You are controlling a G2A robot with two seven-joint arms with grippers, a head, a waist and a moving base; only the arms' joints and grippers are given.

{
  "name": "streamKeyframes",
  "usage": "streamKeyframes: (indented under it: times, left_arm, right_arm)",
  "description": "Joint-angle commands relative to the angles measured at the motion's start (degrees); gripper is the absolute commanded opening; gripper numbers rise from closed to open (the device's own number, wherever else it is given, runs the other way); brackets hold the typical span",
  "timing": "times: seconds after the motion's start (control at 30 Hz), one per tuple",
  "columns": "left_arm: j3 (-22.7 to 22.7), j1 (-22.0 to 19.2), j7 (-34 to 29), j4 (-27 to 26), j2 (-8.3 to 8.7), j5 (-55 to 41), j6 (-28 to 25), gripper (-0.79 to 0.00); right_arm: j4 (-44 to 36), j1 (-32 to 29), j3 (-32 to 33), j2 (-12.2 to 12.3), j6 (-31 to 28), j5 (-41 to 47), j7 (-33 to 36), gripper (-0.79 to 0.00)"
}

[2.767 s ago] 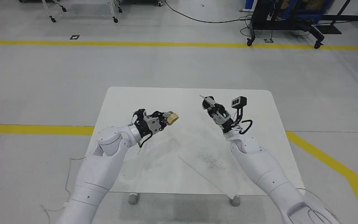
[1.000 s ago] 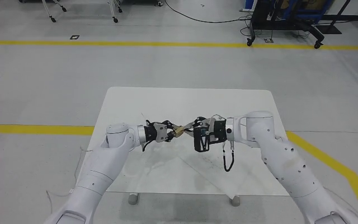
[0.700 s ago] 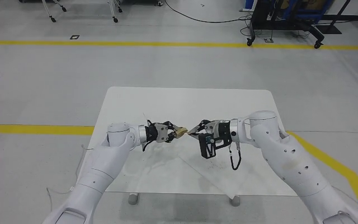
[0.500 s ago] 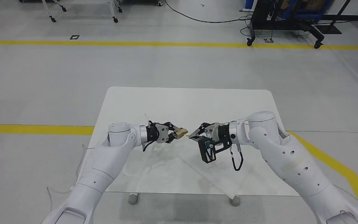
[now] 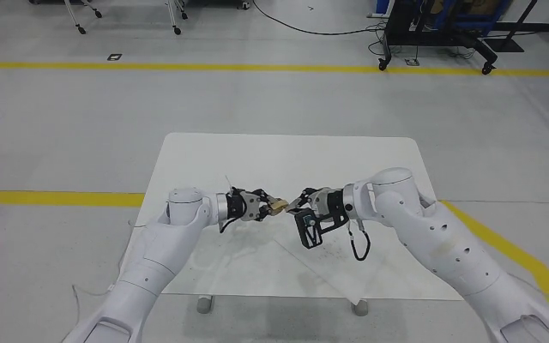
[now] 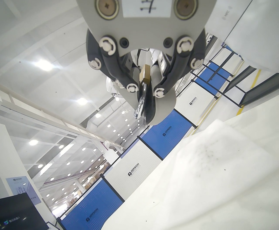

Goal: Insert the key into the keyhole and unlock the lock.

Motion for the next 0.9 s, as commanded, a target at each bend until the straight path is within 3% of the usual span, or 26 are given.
streamKeyframes:
  times: [0.0, 0.87]
  left_arm:
    - [0.17, -0.05, -0.1, 0.05, 0.02, 0.0, 0.06, -0.785]
    - [2.09, -1.0, 1.82, 0.92, 0.03, -0.35, 0.53, -0.785]
  right_arm:
    - [0.14, 0.4, -0.71, 0.05, 0.0, 0.58, 0.61, -0.785]
    - [-0.33, 2.65, -2.88, 0.99, 0.0, 6.03, 11.9, -0.785]
